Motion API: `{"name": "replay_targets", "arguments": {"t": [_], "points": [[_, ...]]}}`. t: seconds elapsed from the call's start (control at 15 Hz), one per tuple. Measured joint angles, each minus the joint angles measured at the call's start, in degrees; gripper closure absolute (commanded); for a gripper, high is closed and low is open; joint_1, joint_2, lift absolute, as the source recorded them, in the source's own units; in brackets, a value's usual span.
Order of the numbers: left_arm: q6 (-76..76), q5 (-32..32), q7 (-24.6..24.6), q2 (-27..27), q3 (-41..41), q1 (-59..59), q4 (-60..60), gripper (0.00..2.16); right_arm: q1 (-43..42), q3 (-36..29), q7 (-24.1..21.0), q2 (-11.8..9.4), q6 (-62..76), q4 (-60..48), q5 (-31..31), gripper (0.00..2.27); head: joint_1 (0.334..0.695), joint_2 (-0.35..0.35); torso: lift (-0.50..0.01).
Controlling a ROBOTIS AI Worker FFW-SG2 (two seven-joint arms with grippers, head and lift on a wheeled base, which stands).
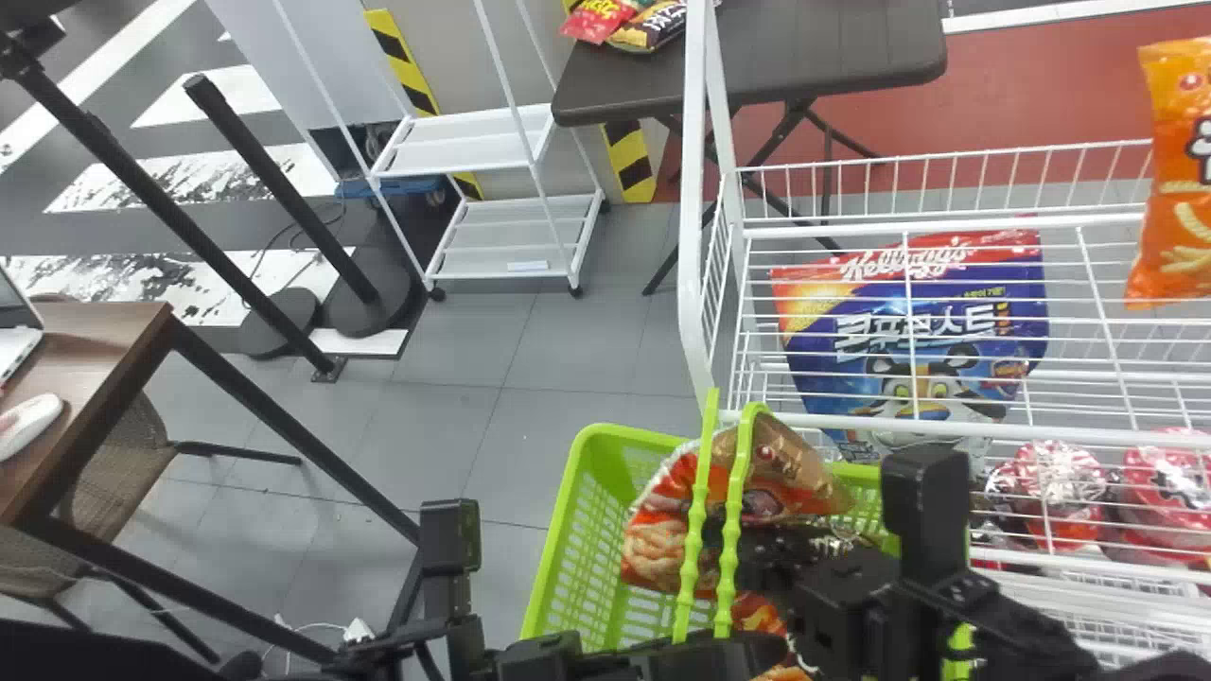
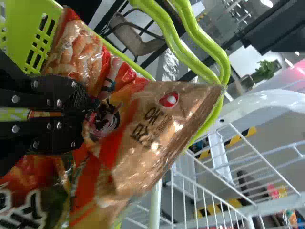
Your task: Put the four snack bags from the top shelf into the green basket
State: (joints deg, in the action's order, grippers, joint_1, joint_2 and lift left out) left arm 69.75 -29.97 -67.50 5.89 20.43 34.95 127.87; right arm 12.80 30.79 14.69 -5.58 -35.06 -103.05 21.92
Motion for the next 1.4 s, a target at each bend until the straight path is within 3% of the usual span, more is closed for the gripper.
{"name": "replay_targets", "arguments": {"t": [0.13, 0.33, 0.67, 0.8, 1.13, 1.4], "points": [[0.0, 0.0, 0.0, 0.1, 0.0, 0.0, 0.0, 2.14, -0.8, 1.1, 0.2, -0.3, -7.8, -0.2, 1.5, 0.05, 0.695, 0.35, -0.001], [0.0, 0.0, 0.0, 0.3, 0.1, 0.1, -0.1, 2.14, 3.0, -1.5, 0.4, -2.1, -18.7, -8.8, 3.2, 0.04, 0.695, 0.35, -0.001], [0.0, 0.0, 0.0, 0.3, -0.2, -0.1, -0.1, 2.14, 12.2, -15.5, 0.4, -3.9, -29.1, -25.8, 0.7, 0.05, 0.695, 0.35, -0.001], [0.0, 0.0, 0.0, 0.4, -0.1, -0.1, -0.1, 2.14, 13.4, -22.2, 0.4, -3.9, -29.1, -27.9, -1.1, 0.05, 0.695, 0.188, -0.001], [0.0, 0.0, -0.1, 0.3, -0.2, -0.2, -0.4, 2.14, 7.6, -33.2, 0.4, -3.2, -21.8, -25.3, -5.2, 0.05, 0.695, -0.069, -0.001], [0.0, 0.0, -0.2, 0.2, -0.2, -0.1, -0.4, 2.14, -1.1, -34.3, -0.9, -2.6, -13.4, -16.9, -11.0, 0.06, 0.695, -0.137, -0.001]]}}
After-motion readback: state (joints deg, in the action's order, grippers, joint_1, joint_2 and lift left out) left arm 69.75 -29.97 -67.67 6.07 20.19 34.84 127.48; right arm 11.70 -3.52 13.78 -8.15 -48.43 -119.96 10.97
